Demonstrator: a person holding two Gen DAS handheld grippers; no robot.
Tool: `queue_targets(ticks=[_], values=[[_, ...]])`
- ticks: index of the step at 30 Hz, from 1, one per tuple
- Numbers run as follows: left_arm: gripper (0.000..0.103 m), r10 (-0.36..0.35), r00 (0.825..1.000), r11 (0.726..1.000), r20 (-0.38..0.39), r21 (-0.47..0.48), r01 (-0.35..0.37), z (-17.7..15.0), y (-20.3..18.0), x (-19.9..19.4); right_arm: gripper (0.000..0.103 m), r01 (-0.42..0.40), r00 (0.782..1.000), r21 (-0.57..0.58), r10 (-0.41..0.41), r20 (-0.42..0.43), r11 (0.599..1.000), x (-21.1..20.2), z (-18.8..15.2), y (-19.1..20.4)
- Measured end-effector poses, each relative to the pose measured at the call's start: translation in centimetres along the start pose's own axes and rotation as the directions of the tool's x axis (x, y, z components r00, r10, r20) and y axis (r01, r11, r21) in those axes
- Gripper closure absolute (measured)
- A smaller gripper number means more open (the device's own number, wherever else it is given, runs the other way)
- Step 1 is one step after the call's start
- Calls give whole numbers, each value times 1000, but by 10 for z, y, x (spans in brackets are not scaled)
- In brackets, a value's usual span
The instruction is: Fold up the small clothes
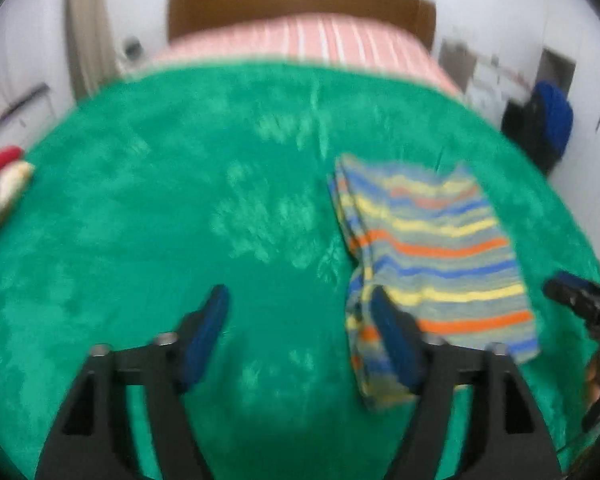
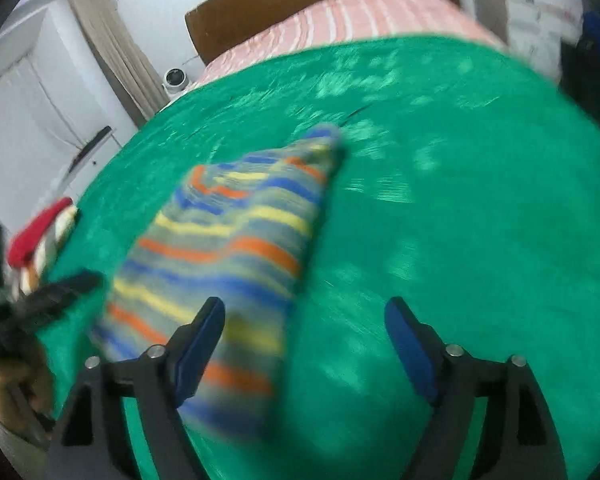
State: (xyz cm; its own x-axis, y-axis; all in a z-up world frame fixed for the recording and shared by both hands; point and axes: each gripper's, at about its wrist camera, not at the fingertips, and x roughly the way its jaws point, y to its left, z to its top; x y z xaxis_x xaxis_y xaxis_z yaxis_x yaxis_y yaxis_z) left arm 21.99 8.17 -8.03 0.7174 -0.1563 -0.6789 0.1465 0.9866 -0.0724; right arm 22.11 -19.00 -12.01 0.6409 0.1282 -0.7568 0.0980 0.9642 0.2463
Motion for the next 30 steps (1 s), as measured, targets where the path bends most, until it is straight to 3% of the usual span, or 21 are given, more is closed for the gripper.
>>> queue_targets(ticks=[2, 4, 6, 8, 9, 11, 13, 16, 18, 26, 30], values=[[0, 38, 989, 999, 140, -7, -37, -3, -7, -37, 14, 62, 995, -54, -57, 87, 997, -37, -12, 1], [0, 66, 953, 998, 296, -11, -66, -3, -19, -76, 10, 138, 974, -107, -115, 196, 985, -76, -18, 12], [0, 65, 921, 997, 383, 11, -75, 3, -33, -103, 0, 231, 931, -128, -181, 317, 964, -111, -20, 26], [0, 60, 909, 997, 412, 28, -78, 4, -45, -123, 0, 268, 883, -105, -201, 425, 958, -144, -22, 37], [0, 53, 914, 997, 402, 35, -74, 6, -51, -128, 0, 251, 884, -81, -194, 425, 965, -154, -19, 40], [0, 26, 928, 998, 371, 40, -44, 10, -63, -131, 0, 210, 924, -65, -176, 340, 975, -153, -13, 43], [0, 35, 928, 999, 371, 17, -44, 2, -68, -138, 0, 201, 940, -61, -175, 292, 978, -154, -13, 49], [0, 90, 934, 996, 344, -27, -87, -10, -67, -146, 0, 291, 901, -55, -254, 350, 955, -167, -21, 61], [0, 102, 941, 995, 324, -40, -94, -16, -67, -149, 0, 311, 891, -57, -270, 366, 949, -177, -28, 64], [0, 42, 976, 999, 212, -39, -34, -28, -76, -152, 0, 305, 904, -61, -268, 334, 950, -190, -45, 64], [0, 44, 984, 999, 173, -28, -39, -30, -81, -153, 0, 305, 906, -72, -266, 331, 950, -193, -46, 68]])
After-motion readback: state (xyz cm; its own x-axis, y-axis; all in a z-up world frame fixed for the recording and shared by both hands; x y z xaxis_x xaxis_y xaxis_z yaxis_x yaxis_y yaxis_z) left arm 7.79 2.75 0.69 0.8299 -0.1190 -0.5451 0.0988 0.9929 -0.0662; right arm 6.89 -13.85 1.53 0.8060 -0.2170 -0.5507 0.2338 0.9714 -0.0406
